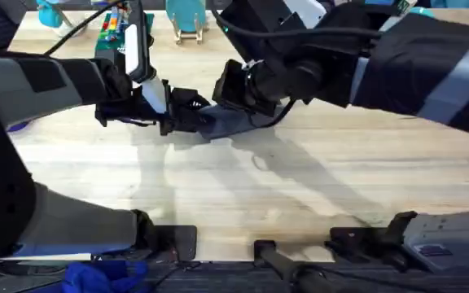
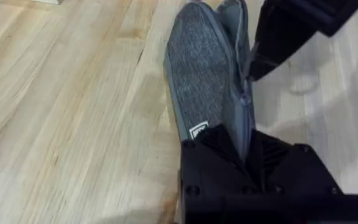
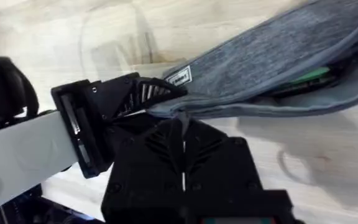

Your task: Unzip the bag, pick up the pens from the table one at a time and place them inside, then zip the bag closed.

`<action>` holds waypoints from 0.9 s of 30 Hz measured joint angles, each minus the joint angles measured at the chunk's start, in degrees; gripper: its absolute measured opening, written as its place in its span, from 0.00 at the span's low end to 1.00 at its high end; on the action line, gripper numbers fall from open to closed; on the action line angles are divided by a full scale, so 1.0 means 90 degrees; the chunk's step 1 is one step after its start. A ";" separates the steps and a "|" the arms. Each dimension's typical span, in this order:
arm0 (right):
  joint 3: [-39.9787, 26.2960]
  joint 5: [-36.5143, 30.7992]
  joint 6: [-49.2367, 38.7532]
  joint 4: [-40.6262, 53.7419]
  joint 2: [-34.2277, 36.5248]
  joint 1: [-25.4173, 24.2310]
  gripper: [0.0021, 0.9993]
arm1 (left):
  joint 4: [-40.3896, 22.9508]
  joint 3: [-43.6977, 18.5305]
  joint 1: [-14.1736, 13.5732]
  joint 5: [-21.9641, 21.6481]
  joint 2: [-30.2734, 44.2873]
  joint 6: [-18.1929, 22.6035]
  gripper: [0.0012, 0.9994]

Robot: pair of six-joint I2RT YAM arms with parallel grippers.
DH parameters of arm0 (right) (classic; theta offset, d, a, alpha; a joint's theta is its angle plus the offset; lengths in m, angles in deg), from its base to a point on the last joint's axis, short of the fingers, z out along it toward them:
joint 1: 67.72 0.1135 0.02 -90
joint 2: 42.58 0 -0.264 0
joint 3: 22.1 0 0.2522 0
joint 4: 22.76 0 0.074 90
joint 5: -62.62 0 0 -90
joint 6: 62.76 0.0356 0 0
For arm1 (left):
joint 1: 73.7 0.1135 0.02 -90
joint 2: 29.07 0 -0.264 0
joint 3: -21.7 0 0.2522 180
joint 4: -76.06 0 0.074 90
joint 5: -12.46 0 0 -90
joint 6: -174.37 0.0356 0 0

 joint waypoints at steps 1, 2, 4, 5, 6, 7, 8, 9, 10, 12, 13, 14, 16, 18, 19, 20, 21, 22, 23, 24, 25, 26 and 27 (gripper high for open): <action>0.0000 0.0002 -0.0001 0.0024 0.0000 -0.0015 0.03 | 0.0000 0.0000 -0.0002 -0.0001 0.0000 0.0000 0.04; 0.0000 0.0016 0.0000 0.0065 0.0000 -0.0034 0.03 | 0.0000 0.0002 -0.0002 0.0000 0.0000 0.0000 0.04; 0.0000 0.0019 0.0000 0.0158 0.0000 -0.0075 0.03 | 0.0000 0.0005 -0.0004 -0.0006 0.0000 0.0000 0.04; 0.0000 0.0020 0.0000 0.0217 0.0000 -0.0109 0.03 | 0.0000 0.0005 -0.0007 -0.0007 0.0000 0.0000 0.04; 0.0000 0.0017 -0.0002 0.0273 0.0000 -0.0151 0.03 | 0.0000 0.0007 -0.0007 -0.0019 0.0000 0.0000 0.04; 0.0000 0.0018 -0.0005 0.0319 0.0000 -0.0201 0.03 | 0.0000 0.0007 -0.0007 -0.0021 0.0000 0.0000 0.04; 0.0000 0.0018 -0.0007 0.0350 0.0000 -0.0245 0.03 | 0.0000 0.0007 -0.0007 -0.0027 0.0000 0.0000 0.04; 0.0000 0.0017 -0.0015 0.0378 0.0000 -0.0283 0.03 | 0.0002 0.0007 -0.0007 -0.0029 0.0000 0.0000 0.04; 0.0000 0.0018 -0.0018 0.0399 0.0000 -0.0313 0.03 | 0.0002 0.0010 -0.0007 -0.0029 0.0000 0.0000 0.04; 0.0000 0.0022 -0.0022 0.0446 -0.0002 -0.0353 0.03 | 0.0005 0.0010 -0.0007 -0.0027 0.0000 0.0000 0.04; 0.0000 0.0022 -0.0021 0.0467 -0.0007 -0.0366 0.03 | 0.0005 0.0010 -0.0007 -0.0032 0.0000 0.0000 0.04; 0.0000 0.0022 -0.0022 0.0488 -0.0012 -0.0379 0.03 | 0.0005 0.0010 -0.0007 -0.0027 0.0000 0.0000 0.04; -0.0002 0.0007 -0.0022 0.0559 -0.0019 -0.0396 0.03 | 0.0006 0.0010 -0.0007 -0.0029 0.0000 0.0000 0.04; -0.0002 -0.0009 -0.0022 0.0619 -0.0022 -0.0420 0.03 | 0.0024 0.0010 -0.0007 -0.0029 0.0000 0.0000 0.04; -0.0002 -0.0017 -0.0022 0.0630 -0.0024 -0.0429 0.03 | 0.0029 0.0010 -0.0007 -0.0029 0.0000 0.0000 0.04; -0.0002 -0.0032 -0.0022 0.0648 -0.0024 -0.0441 0.03 | 0.0030 0.0010 -0.0009 -0.0029 0.0000 0.0000 0.04; -0.0002 -0.0049 -0.0029 0.0657 -0.0022 -0.0452 0.03 | 0.0040 0.0010 -0.0009 -0.0029 0.0000 0.0000 0.04; -0.0002 -0.0058 -0.0041 0.0664 -0.0024 -0.0467 0.03 | 0.0048 0.0010 -0.0009 -0.0029 0.0000 0.0000 0.04; -0.0002 -0.0056 -0.0044 0.0676 -0.0022 -0.0490 0.03 | 0.0049 0.0010 -0.0014 -0.0029 0.0000 0.0000 0.04; -0.0005 -0.0056 -0.0046 0.0682 -0.0024 -0.0515 0.03 | 0.0056 0.0010 -0.0014 -0.0028 0.0000 0.0000 0.04; -0.0005 -0.0054 -0.0046 0.0700 -0.0023 -0.0542 0.03 | 0.0073 0.0010 -0.0014 -0.0027 0.0000 0.0000 0.04; -0.0007 -0.0053 -0.0051 0.0724 -0.0024 -0.0578 0.03 | 0.0094 0.0010 -0.0014 -0.0027 0.0000 0.0000 0.04; -0.0007 -0.0053 -0.0057 0.0752 -0.0024 -0.0617 0.03 | 0.0108 0.0010 -0.0014 -0.0027 0.0000 0.0000 0.04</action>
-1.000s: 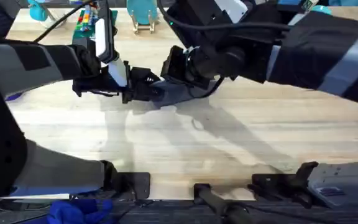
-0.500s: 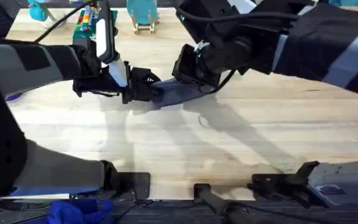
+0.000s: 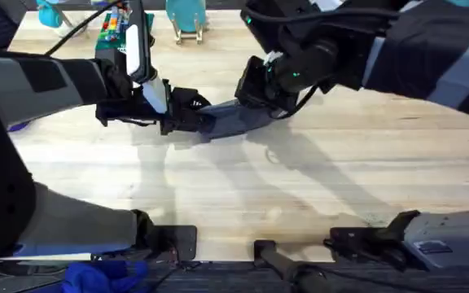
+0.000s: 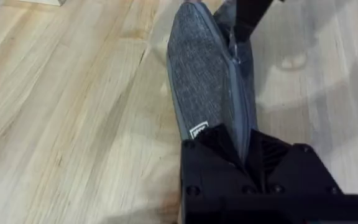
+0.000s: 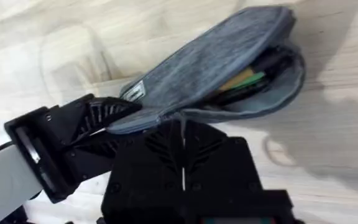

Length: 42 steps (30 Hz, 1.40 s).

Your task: Unzip the bag, pick up the pens from the table one at a time and place them inside, then zip the bag closed.

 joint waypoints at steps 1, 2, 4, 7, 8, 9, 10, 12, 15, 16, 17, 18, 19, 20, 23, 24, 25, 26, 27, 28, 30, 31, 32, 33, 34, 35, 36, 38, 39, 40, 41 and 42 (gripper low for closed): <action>-0.0001 0.0002 -0.0009 0.0032 0.0001 -0.0052 0.03 | 0.0013 0.0002 0.0000 0.0000 0.0000 0.0000 0.04; -0.0002 0.0001 -0.0013 0.0063 0.0002 -0.0110 0.03 | 0.0022 0.0002 -0.0005 0.0000 0.0000 0.0000 0.04; -0.0002 0.0001 -0.0050 0.0098 0.0002 -0.0231 0.03 | 0.0033 0.0002 -0.0007 -0.0001 0.0000 0.0000 0.04; -0.0002 0.0001 -0.0104 0.0136 0.0002 -0.0397 0.03 | 0.0040 0.0002 -0.0007 -0.0001 0.0000 0.0000 0.04; -0.0002 0.0002 -0.0125 0.0143 0.0000 -0.0449 0.03 | 0.0040 0.0002 -0.0007 -0.0004 0.0000 0.0000 0.04; -0.0002 0.0000 -0.0147 0.0149 0.0001 -0.0499 0.03 | 0.0044 0.0002 -0.0007 -0.0004 0.0000 0.0000 0.04; -0.0002 0.0000 -0.0173 0.0165 0.0000 -0.0545 0.03 | 0.0050 0.0002 -0.0005 -0.0005 0.0000 0.0000 0.04; -0.0002 -0.0023 -0.0229 0.0186 0.0002 -0.0638 0.03 | 0.0054 0.0002 -0.0005 -0.0011 0.0000 0.0000 0.04; -0.0002 -0.0123 -0.0282 0.0199 0.0002 -0.0779 0.03 | 0.0054 0.0002 -0.0005 -0.0027 0.0000 0.0000 0.04; -0.0002 -0.0163 -0.0301 0.0200 0.0000 -0.0816 0.03 | 0.0054 0.0002 -0.0005 -0.0027 0.0000 0.0000 0.04; -0.0002 -0.0214 -0.0318 0.0205 0.0000 -0.0849 0.03 | 0.0054 0.0002 -0.0005 -0.0027 0.0000 0.0000 0.04; -0.0002 -0.0254 -0.0327 0.0214 0.0000 -0.0872 0.03 | 0.0054 0.0002 -0.0005 -0.0029 0.0000 0.0000 0.04; -0.0002 -0.0303 -0.0348 0.0219 0.0002 -0.0901 0.03 | 0.0054 0.0002 -0.0005 -0.0029 0.0000 0.0000 0.04; -0.0002 -0.0348 -0.0369 0.0223 0.0002 -0.0925 0.03 | 0.0053 0.0002 -0.0005 -0.0029 0.0000 0.0000 0.04; -0.0002 -0.0421 -0.0449 0.0225 0.0002 -0.1017 0.03 | 0.0053 0.0002 -0.0005 -0.0029 0.0000 0.0000 0.04; -0.0002 -0.0435 -0.0465 0.0225 0.0000 -0.1050 0.03 | 0.0052 0.0002 -0.0005 -0.0029 0.0000 0.0000 0.04; -0.0002 -0.0438 -0.0477 0.0225 0.0002 -0.1094 0.03 | 0.0052 0.0002 -0.0004 -0.0029 0.0000 0.0000 0.04; -0.0002 -0.0445 -0.0488 0.0228 0.0001 -0.1142 0.03 | 0.0052 0.0002 -0.0003 -0.0028 0.0000 0.0000 0.04; -0.0002 -0.0454 -0.0494 0.0228 0.0002 -0.1187 0.03 | 0.0052 0.0002 -0.0002 -0.0027 0.0000 0.0000 0.04; -0.0002 -0.0458 -0.0509 0.0230 0.0002 -0.1239 0.03 | 0.0052 0.0002 0.0002 -0.0027 0.0000 0.0000 0.04; -0.0002 -0.0465 -0.0537 0.0232 0.0002 -0.1341 0.03 | 0.0052 0.0002 0.0002 -0.0027 0.0000 0.0000 0.04; -0.0002 -0.0467 -0.0562 0.0233 0.0002 -0.1392 0.03 | 0.0049 0.0002 0.0002 -0.0024 0.0000 0.0000 0.04; -0.0002 -0.0476 -0.0589 0.0234 0.0002 -0.1432 0.03 | 0.0044 0.0002 0.0002 -0.0022 0.0000 0.0000 0.04; -0.0002 -0.0481 -0.0612 0.0234 0.0001 -0.1467 0.03 | 0.0031 0.0002 0.0002 -0.0018 0.0000 -0.0002 0.04; -0.0002 -0.0479 -0.0630 0.0235 0.0000 -0.1497 0.03 | 0.0030 0.0002 0.0002 -0.0014 0.0000 0.0000 0.04; -0.0002 -0.0479 -0.0653 0.0235 0.0002 -0.1524 0.03 | 0.0030 0.0002 0.0002 -0.0007 0.0000 0.0000 0.04; -0.0002 -0.0476 -0.0662 0.0235 0.0002 -0.1550 0.03 | 0.0028 0.0002 0.0002 -0.0002 0.0000 0.0000 0.04; -0.0002 -0.0476 -0.0709 0.0237 0.0001 -0.1611 0.03 | 0.0024 0.0002 0.0000 0.0004 0.0000 0.0000 0.04; -0.0002 -0.0472 -0.0740 0.0240 0.0002 -0.1649 0.03 | 0.0020 0.0002 0.0000 0.0009 0.0000 0.0000 0.04; -0.0002 -0.0472 -0.0763 0.0240 0.0000 -0.1686 0.03 | 0.0020 0.0002 0.0000 0.0015 0.0000 0.0000 0.04; -0.0002 -0.0469 -0.0790 0.0248 0.0002 -0.1730 0.03 | 0.0012 0.0002 0.0000 0.0018 0.0000 0.0000 0.04; -0.0002 -0.0456 -0.0801 0.0258 0.0000 -0.1768 0.03 | 0.0011 0.0002 0.0000 0.0024 0.0000 0.0000 0.04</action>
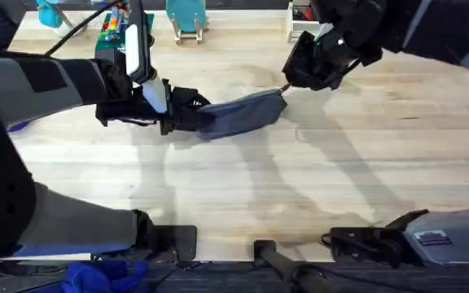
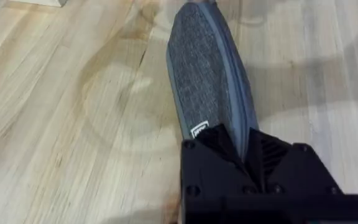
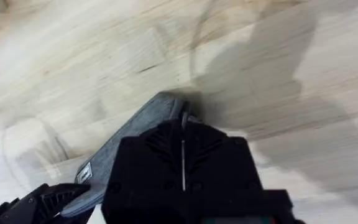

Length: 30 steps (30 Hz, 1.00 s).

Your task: Unzip the bag, pick up the pens from the table one at a time and place them inside, then zip the bag closed.

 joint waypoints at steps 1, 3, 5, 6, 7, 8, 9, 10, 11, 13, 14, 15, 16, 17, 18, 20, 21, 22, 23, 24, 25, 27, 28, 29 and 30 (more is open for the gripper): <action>0.0000 0.0006 -0.0017 0.0022 0.0002 -0.0035 0.03 | 0.0000 0.0000 -0.0002 0.0002 0.0000 0.0000 0.04; 0.0000 -0.0009 -0.0037 0.0084 0.0001 -0.0097 0.03 | -0.0002 0.0000 -0.0005 -0.0002 0.0000 0.0000 0.04; 0.0000 -0.0112 -0.0047 0.0153 0.0000 -0.0179 0.03 | -0.0002 0.0000 -0.0005 -0.0020 0.0000 0.0000 0.04; 0.0000 -0.0156 -0.0048 0.0187 0.0002 -0.0217 0.03 | -0.0002 0.0000 -0.0005 -0.0022 0.0000 0.0000 0.04; 0.0000 -0.0202 -0.0054 0.0230 0.0001 -0.0248 0.03 | -0.0002 0.0000 -0.0005 -0.0024 0.0000 0.0000 0.04; 0.0000 -0.0254 -0.0066 0.0285 0.0000 -0.0267 0.03 | -0.0005 0.0000 -0.0005 -0.0024 0.0000 0.0000 0.04; 0.0000 -0.0292 -0.0069 0.0330 0.0002 -0.0273 0.03 | -0.0002 0.0000 -0.0005 -0.0024 0.0000 0.0000 0.04; 0.0000 -0.0324 -0.0080 0.0375 0.0001 -0.0273 0.03 | -0.0002 0.0000 -0.0005 -0.0024 0.0000 0.0000 0.04; 0.0000 -0.0363 -0.0091 0.0438 0.0002 -0.0273 0.03 | -0.0005 0.0000 -0.0005 -0.0024 0.0000 0.0000 0.04; 0.0000 -0.0434 -0.0096 0.0539 0.0000 -0.0273 0.03 | -0.0002 0.0002 -0.0005 -0.0024 0.0000 0.0000 0.04; 0.0000 -0.0484 -0.0097 0.0588 0.0000 -0.0277 0.03 | -0.0004 0.0002 -0.0005 -0.0024 0.0000 0.0000 0.04; 0.0000 -0.0593 -0.0117 0.0639 0.0000 -0.0285 0.03 | -0.0005 0.0002 -0.0005 -0.0029 0.0000 0.0000 0.04; 0.0000 -0.0728 -0.0120 0.0704 0.0001 -0.0313 0.03 | -0.0005 0.0005 -0.0005 -0.0036 0.0000 0.0000 0.04; 0.0000 -0.0853 -0.0132 0.0761 0.0000 -0.0361 0.03 | -0.0005 0.0005 -0.0005 -0.0044 0.0000 0.0000 0.04; 0.0000 -0.0986 -0.0137 0.0815 0.0000 -0.0419 0.03 | -0.0003 0.0005 -0.0005 -0.0049 0.0000 0.0000 0.04; 0.0000 -0.1165 -0.0138 0.0897 0.0002 -0.0518 0.03 | -0.0004 0.0005 -0.0005 -0.0051 0.0000 0.0000 0.04; 0.0000 -0.1244 -0.0139 0.0937 0.0002 -0.0568 0.03 | -0.0005 0.0005 -0.0005 -0.0051 0.0000 0.0000 0.04; 0.0000 -0.1315 -0.0139 0.0974 0.0002 -0.0614 0.03 | -0.0005 0.0005 -0.0005 -0.0051 0.0000 0.0000 0.04; 0.0000 -0.1377 -0.0138 0.1003 0.0002 -0.0651 0.03 | -0.0005 0.0005 -0.0005 -0.0051 0.0000 0.0000 0.04; 0.0000 -0.1430 -0.0137 0.1020 0.0001 -0.0681 0.03 | -0.0003 0.0005 -0.0005 -0.0053 0.0002 0.0000 0.04; 0.0000 -0.1481 -0.0139 0.1028 0.0002 -0.0700 0.03 | -0.0002 0.0005 -0.0005 -0.0053 0.0000 0.0000 0.04; 0.0000 -0.1546 -0.0139 0.1026 0.0002 -0.0712 0.03 | -0.0005 0.0005 -0.0005 -0.0053 0.0000 0.0000 0.04; 0.0000 -0.1565 -0.0139 0.1026 0.0002 -0.0712 0.03 | -0.0005 0.0005 -0.0005 -0.0053 0.0000 0.0000 0.04; 0.0000 -0.1586 -0.0139 0.1026 0.0002 -0.0712 0.03 | -0.0005 0.0005 -0.0005 -0.0053 0.0000 0.0000 0.04; 0.0000 -0.1601 -0.0139 0.1026 0.0002 -0.0712 0.03 | -0.0005 0.0005 -0.0005 -0.0053 0.0000 0.0000 0.04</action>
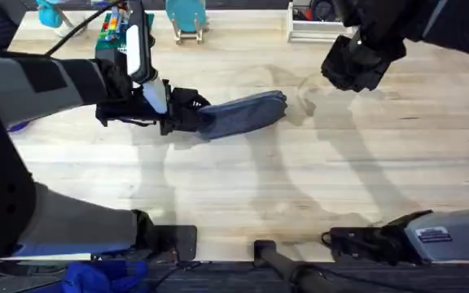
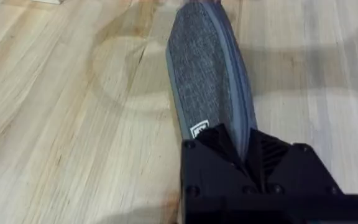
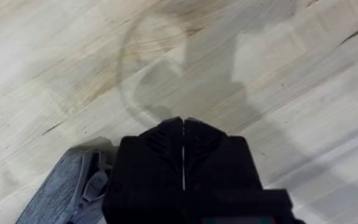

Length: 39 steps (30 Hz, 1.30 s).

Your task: Unzip the bag, pick up the pens from the table one at a time and place them inside, then zip the bag closed.

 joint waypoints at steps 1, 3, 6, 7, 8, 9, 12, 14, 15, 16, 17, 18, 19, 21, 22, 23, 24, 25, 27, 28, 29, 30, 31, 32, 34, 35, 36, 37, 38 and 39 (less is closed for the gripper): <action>0.0000 -0.0008 0.0000 0.0000 -0.0002 0.0000 0.03 | 0.0000 0.0000 0.0000 0.0000 0.0000 0.0000 0.04; 0.0000 -0.0021 0.0000 0.0000 -0.0001 0.0000 0.03 | 0.0000 0.0000 0.0000 0.0000 0.0000 0.0000 0.04; 0.0000 -0.0028 0.0000 0.0000 0.0000 0.0000 0.05 | 0.0000 0.0000 0.0000 0.0000 0.0000 0.0000 0.04; 0.0000 -0.0035 0.0002 0.0000 -0.0001 0.0000 0.08 | 0.0001 0.0000 0.0000 0.0000 0.0000 0.0000 0.04; 0.0000 -0.0040 -0.0002 0.0000 0.0000 0.0000 0.11 | 0.0000 0.0000 0.0000 0.0000 0.0000 0.0000 0.04; 0.0000 -0.0040 0.0000 0.0000 -0.0002 0.0000 0.12 | 0.0000 0.0000 0.0000 0.0000 0.0000 0.0000 0.04; 0.0000 -0.0042 0.0001 0.0000 0.0000 0.0000 0.25 | 0.0000 0.0000 0.0000 0.0000 0.0000 0.0000 0.04; 0.0000 -0.0042 -0.0007 0.0000 0.0000 0.0000 0.52 | 0.0000 0.0000 0.0000 -0.0002 0.0000 0.0000 0.04; 0.0000 -0.0042 -0.0007 0.0000 -0.0001 0.0000 0.66 | 0.0000 0.0000 0.0000 -0.0002 0.0000 0.0000 0.04; 0.0000 -0.0040 -0.0007 0.0000 -0.0002 0.0000 0.79 | 0.0000 0.0000 0.0000 -0.0002 0.0000 0.0000 0.04; 0.0000 -0.0042 -0.0017 0.0000 0.0000 0.0000 0.94 | 0.0000 0.0000 0.0000 -0.0002 0.0000 0.0000 0.04; 0.0000 -0.0041 -0.0032 0.0004 -0.0002 0.0000 0.98 | 0.0000 0.0000 0.0000 -0.0002 0.0000 0.0000 0.04; 0.0000 -0.0042 -0.0032 0.0002 0.0000 0.0000 0.99 | 0.0000 0.0000 0.0000 -0.0002 0.0000 0.0000 0.04; 0.0000 -0.0040 -0.0034 0.0002 -0.0001 0.0000 1.00 | 0.0002 0.0000 0.0000 -0.0002 0.0000 0.0000 0.04; 0.0000 -0.0040 -0.0034 0.0002 0.0000 0.0000 1.00 | 0.0000 0.0000 0.0000 -0.0002 0.0000 -0.0001 0.04; 0.0000 -0.0040 -0.0034 0.0002 0.0000 0.0000 1.00 | 0.0000 0.0000 0.0000 -0.0002 0.0000 0.0000 0.04; 0.0000 -0.0038 -0.0034 0.0002 0.0000 0.0000 1.00 | 0.0000 0.0000 0.0000 -0.0002 0.0000 0.0000 0.04; 0.0000 -0.0031 -0.0034 0.0002 -0.0002 0.0000 1.00 | 0.0000 0.0000 0.0000 -0.0002 0.0000 0.0000 0.04; 0.0000 -0.0007 -0.0034 0.0002 0.0000 0.0000 1.00 | 0.0000 0.0000 0.0000 -0.0002 0.0000 0.0000 0.04; 0.0000 0.0008 -0.0034 0.0002 -0.0001 0.0000 1.00 | 0.0001 0.0000 0.0000 -0.0002 0.0000 0.0000 0.05; 0.0000 0.0011 -0.0034 0.0002 0.0000 0.0000 1.00 | 0.0000 0.0000 0.0000 -0.0005 0.0000 0.0000 0.06; 0.0000 0.0011 -0.0034 0.0002 -0.0002 0.0000 1.00 | -0.0001 0.0000 0.0000 -0.0008 0.0000 0.0001 0.10; 0.0000 0.0013 -0.0034 0.0002 0.0000 0.0000 1.00 | 0.0002 0.0000 0.0002 -0.0017 0.0000 0.0015 0.19; 0.0000 0.0013 -0.0034 0.0002 0.0000 0.0000 1.00 | 0.0007 0.0000 0.0007 -0.0001 0.0000 -0.0009 0.31; 0.0000 0.0013 -0.0034 0.0002 0.0000 0.0000 1.00 | 0.0004 0.0000 0.0013 0.0005 0.0000 -0.0014 0.59; 0.0000 0.0013 -0.0034 0.0002 0.0000 0.0000 1.00 | 0.0007 0.0000 0.0012 0.0005 0.0000 -0.0008 0.74; 0.0000 0.0013 -0.0034 0.0002 0.0000 0.0000 1.00 | 0.0007 0.0000 0.0012 0.0005 0.0000 -0.0010 0.89; 0.0000 0.0013 -0.0034 0.0002 -0.0002 0.0000 1.00 | -0.0002 0.0000 0.0012 0.0002 0.0000 -0.0038 0.96; 0.0000 0.0013 -0.0034 0.0002 0.0000 0.0000 1.00 | -0.0005 0.0000 0.0012 0.0001 0.0000 -0.0045 0.99; 0.0000 0.0013 -0.0034 0.0002 0.0000 0.0000 1.00 | -0.0002 0.0000 0.0012 0.0002 0.0000 -0.0044 0.99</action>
